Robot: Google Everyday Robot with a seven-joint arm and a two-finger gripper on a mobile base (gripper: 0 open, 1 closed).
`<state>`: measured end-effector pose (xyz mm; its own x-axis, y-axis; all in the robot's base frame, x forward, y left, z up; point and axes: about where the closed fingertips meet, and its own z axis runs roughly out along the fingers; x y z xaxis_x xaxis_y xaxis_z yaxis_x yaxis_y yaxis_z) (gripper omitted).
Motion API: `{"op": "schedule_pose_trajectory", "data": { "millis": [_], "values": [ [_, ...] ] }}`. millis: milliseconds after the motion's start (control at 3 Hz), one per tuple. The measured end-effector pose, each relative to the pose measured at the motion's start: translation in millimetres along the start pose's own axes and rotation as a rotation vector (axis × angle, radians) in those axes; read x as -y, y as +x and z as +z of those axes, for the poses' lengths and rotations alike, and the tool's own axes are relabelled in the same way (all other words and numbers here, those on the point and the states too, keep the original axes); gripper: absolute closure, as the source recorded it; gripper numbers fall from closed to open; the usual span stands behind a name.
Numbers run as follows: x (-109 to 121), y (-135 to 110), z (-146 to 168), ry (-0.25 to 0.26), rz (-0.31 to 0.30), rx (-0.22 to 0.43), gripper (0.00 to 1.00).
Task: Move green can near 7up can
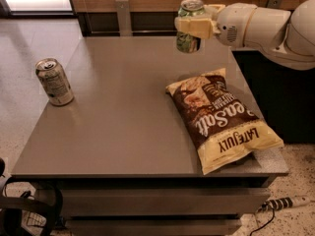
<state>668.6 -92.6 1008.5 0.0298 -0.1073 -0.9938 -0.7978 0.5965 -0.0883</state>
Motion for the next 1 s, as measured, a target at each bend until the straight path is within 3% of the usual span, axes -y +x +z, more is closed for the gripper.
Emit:
{"op": "schedule_pose_trajectory", "data": {
  "millis": [333,667,1000],
  "values": [
    [-56.0,-18.6,8.7,-0.114,-0.018,0.042,1.00],
    [-129.8,-32.9,31.4,-0.246,0.002,0.080,1.00],
    [-169.7,-30.7,56.9,-0.305,0.053,0.055,1.00]
  ]
}}
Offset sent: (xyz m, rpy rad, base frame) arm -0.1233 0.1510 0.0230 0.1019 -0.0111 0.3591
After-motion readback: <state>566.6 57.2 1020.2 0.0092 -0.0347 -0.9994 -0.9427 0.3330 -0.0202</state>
